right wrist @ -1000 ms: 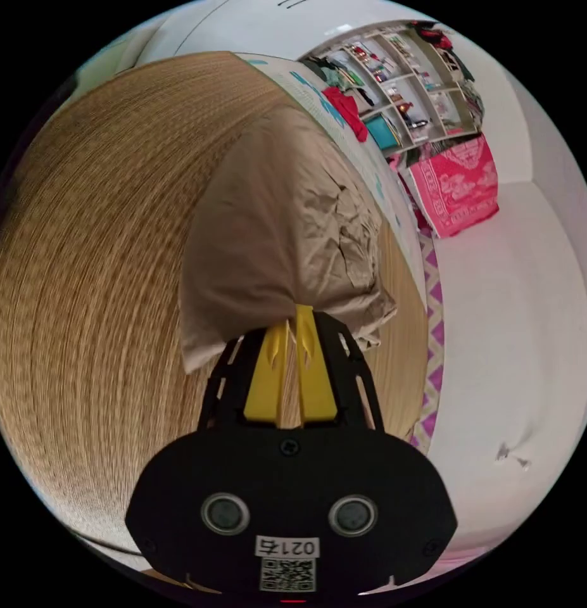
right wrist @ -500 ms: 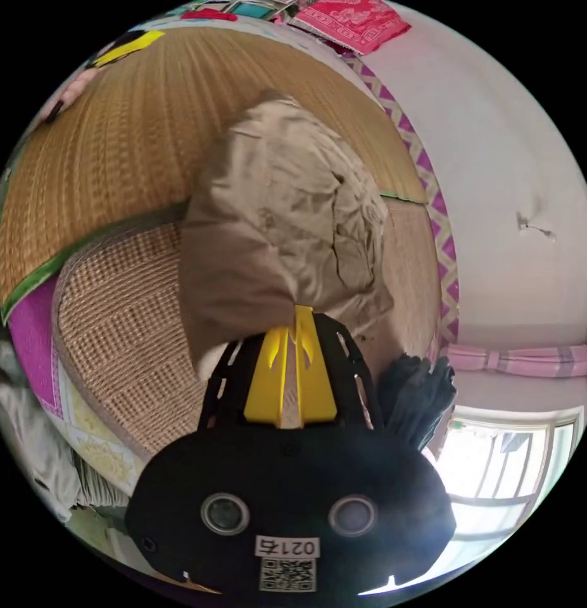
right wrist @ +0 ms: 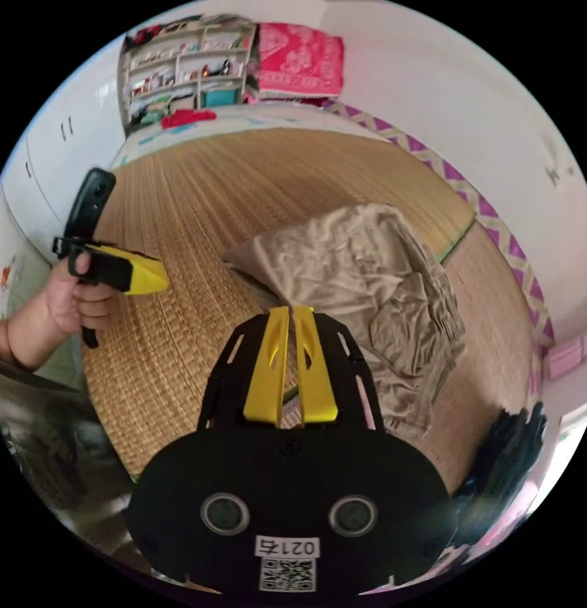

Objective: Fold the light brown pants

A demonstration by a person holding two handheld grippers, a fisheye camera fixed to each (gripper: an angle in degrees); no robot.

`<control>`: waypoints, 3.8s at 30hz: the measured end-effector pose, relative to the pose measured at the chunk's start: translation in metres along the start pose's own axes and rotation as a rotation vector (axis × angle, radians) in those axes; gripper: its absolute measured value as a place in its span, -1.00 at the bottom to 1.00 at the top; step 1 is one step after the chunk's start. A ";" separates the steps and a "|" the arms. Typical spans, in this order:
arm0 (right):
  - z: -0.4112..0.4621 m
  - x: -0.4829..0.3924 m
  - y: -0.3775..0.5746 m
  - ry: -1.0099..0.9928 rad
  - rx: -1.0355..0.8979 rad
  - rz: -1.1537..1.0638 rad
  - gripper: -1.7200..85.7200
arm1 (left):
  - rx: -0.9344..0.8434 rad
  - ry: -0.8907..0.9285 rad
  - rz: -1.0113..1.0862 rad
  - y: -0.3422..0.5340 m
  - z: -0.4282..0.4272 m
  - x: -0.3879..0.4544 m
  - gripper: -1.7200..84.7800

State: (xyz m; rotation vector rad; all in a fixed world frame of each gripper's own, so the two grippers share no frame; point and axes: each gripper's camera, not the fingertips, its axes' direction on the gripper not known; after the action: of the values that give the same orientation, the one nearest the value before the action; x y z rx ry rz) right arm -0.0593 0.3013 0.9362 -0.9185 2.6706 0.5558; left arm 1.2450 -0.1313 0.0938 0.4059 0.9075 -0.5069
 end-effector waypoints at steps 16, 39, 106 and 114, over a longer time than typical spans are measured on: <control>0.080 0.331 0.354 -0.380 0.189 0.889 -0.73 | -0.399 -0.432 0.517 -0.079 0.218 0.145 -0.69; 0.088 0.282 0.367 -0.366 0.340 0.497 -0.79 | -0.009 -0.628 0.410 -0.113 0.120 0.155 -0.94; 0.132 0.322 0.643 -0.052 0.458 0.832 -0.90 | 0.191 -0.526 0.313 0.102 -0.179 -0.195 -0.96; 0.212 0.300 0.395 0.088 0.205 0.236 -0.81 | -0.132 -0.766 0.529 -0.043 -0.023 -0.191 -0.79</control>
State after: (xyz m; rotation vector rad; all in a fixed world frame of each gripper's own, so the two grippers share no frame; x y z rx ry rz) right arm -0.5126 0.5210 0.7444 -0.5889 2.8697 0.2849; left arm 1.1076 -0.1080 0.2329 0.2790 0.0742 -0.0840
